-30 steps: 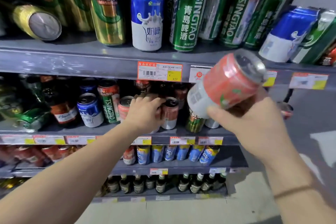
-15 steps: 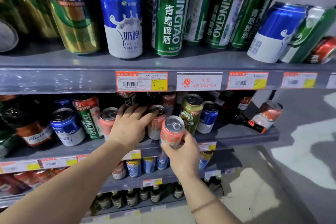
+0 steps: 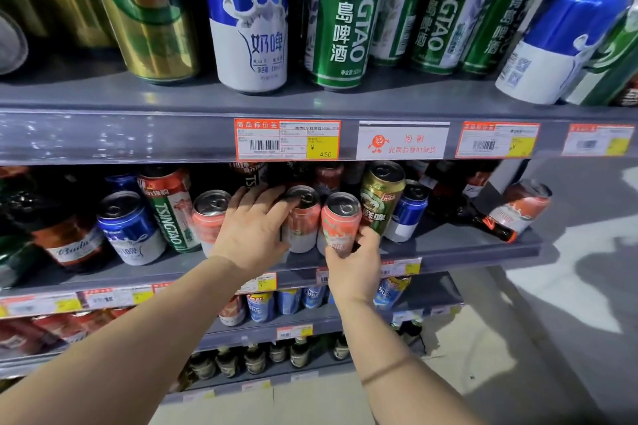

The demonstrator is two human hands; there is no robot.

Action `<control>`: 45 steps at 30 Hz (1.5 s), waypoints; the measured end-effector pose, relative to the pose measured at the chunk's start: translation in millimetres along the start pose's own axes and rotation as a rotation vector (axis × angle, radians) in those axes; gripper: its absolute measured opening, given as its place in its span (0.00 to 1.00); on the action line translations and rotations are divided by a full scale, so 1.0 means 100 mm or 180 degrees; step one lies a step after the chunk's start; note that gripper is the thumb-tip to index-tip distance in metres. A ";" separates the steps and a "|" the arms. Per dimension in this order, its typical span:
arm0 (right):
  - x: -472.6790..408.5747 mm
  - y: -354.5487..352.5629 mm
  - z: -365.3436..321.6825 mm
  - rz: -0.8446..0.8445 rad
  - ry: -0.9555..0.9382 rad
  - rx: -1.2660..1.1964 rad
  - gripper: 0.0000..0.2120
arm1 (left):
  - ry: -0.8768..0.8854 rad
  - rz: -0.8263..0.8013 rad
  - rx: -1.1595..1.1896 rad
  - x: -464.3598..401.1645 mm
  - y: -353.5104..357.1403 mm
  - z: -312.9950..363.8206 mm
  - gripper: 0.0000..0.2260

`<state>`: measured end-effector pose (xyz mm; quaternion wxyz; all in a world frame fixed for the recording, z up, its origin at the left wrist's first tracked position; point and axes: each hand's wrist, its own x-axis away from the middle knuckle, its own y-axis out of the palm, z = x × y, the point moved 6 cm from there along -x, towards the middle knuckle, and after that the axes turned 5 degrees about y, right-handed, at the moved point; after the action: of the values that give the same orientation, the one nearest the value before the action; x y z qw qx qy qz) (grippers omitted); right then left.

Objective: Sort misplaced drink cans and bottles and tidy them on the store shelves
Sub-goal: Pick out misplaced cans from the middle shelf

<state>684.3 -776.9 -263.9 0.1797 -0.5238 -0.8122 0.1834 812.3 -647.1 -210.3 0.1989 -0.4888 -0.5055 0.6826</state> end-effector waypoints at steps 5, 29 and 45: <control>-0.06 -0.25 0.07 0.0045 -0.0019 -0.0162 0.21 | -0.0258 0.0192 0.0266 -0.06 -0.07 0.07 0.35; -0.63 -0.69 -0.46 0.0159 -0.0424 0.0394 0.35 | -0.0843 0.0693 0.0936 -0.18 -0.24 0.42 0.29; 0.65 -1.09 -0.77 0.0118 -0.0780 -0.0552 0.32 | -0.2790 0.0909 0.0224 0.74 -1.12 -1.12 0.35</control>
<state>610.9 -751.2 -137.1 0.0299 -0.5259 -0.8311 0.1783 851.6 -489.3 -147.2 -0.1131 -0.2118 -0.4461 0.8622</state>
